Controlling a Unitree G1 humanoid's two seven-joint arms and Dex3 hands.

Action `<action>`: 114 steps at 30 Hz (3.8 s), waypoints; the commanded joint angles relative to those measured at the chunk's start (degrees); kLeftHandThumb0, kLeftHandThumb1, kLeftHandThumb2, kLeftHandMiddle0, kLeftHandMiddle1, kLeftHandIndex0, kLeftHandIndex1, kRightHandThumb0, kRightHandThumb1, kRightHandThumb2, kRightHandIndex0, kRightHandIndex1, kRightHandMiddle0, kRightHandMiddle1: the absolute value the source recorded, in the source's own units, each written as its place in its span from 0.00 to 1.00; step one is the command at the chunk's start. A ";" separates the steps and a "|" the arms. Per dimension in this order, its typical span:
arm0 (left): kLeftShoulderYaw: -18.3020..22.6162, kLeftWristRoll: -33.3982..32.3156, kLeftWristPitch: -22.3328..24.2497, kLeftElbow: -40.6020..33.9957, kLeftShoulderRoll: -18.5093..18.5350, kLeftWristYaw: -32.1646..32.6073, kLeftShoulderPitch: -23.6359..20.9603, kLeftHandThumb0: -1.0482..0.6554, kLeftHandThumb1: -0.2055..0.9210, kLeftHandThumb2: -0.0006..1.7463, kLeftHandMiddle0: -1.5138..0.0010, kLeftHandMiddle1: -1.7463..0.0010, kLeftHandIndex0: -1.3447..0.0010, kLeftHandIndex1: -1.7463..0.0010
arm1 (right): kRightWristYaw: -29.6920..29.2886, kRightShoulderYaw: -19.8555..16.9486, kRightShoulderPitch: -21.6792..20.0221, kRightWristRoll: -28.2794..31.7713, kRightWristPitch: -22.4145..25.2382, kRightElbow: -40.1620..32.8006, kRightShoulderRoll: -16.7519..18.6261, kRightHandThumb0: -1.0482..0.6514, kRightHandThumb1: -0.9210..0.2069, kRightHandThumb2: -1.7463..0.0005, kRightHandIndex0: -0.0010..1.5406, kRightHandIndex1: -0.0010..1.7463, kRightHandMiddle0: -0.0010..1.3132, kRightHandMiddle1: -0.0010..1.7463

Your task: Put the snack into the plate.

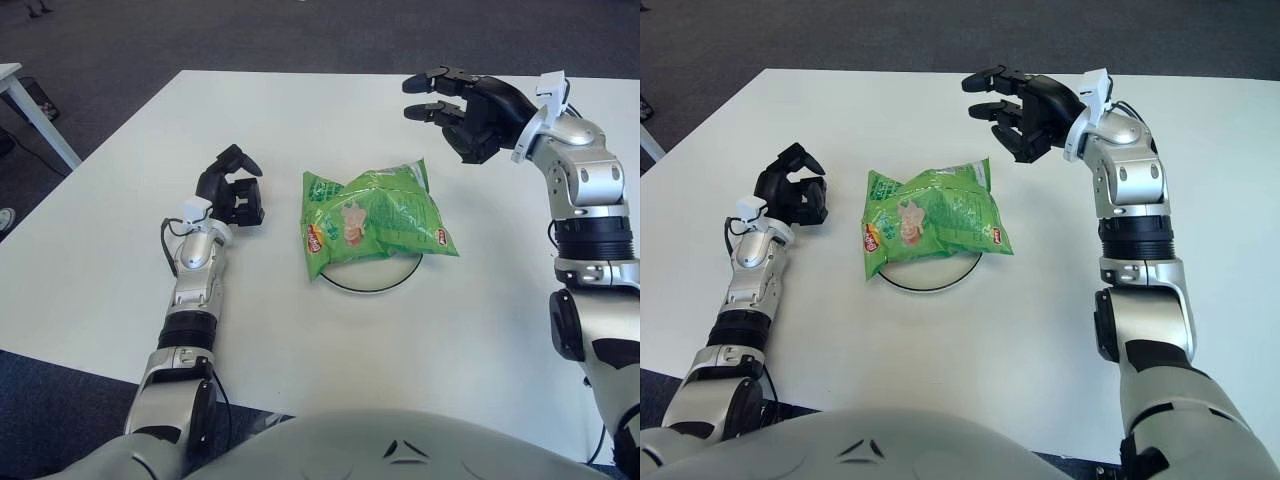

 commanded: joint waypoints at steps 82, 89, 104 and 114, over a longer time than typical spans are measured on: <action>-0.48 1.45 0.85 6.28 -3.67 2.02 11.30 0.31 0.39 0.81 0.09 0.00 0.49 0.00 | -49.86 -7.50 25.45 -17.51 -59.98 30.53 18.41 0.31 0.62 0.18 0.89 1.00 0.53 1.00; -0.74 1.97 0.76 6.05 -3.90 2.67 11.26 0.31 0.39 0.81 0.09 0.00 0.49 0.00 | -61.74 -3.60 24.06 -28.31 -67.14 36.87 15.11 0.31 0.61 0.18 0.90 1.00 0.52 1.00; -0.87 2.53 0.69 5.69 -4.09 3.00 11.34 0.32 0.40 0.81 0.09 0.00 0.50 0.00 | -60.64 0.45 21.46 -27.74 -70.92 44.20 11.87 0.31 0.62 0.18 0.91 1.00 0.53 1.00; -0.85 2.24 0.33 5.62 -3.94 2.23 11.65 0.32 0.41 0.80 0.09 0.00 0.51 0.00 | -53.54 -1.13 20.86 -21.37 -71.97 45.89 12.58 0.31 0.60 0.19 0.91 1.00 0.52 1.00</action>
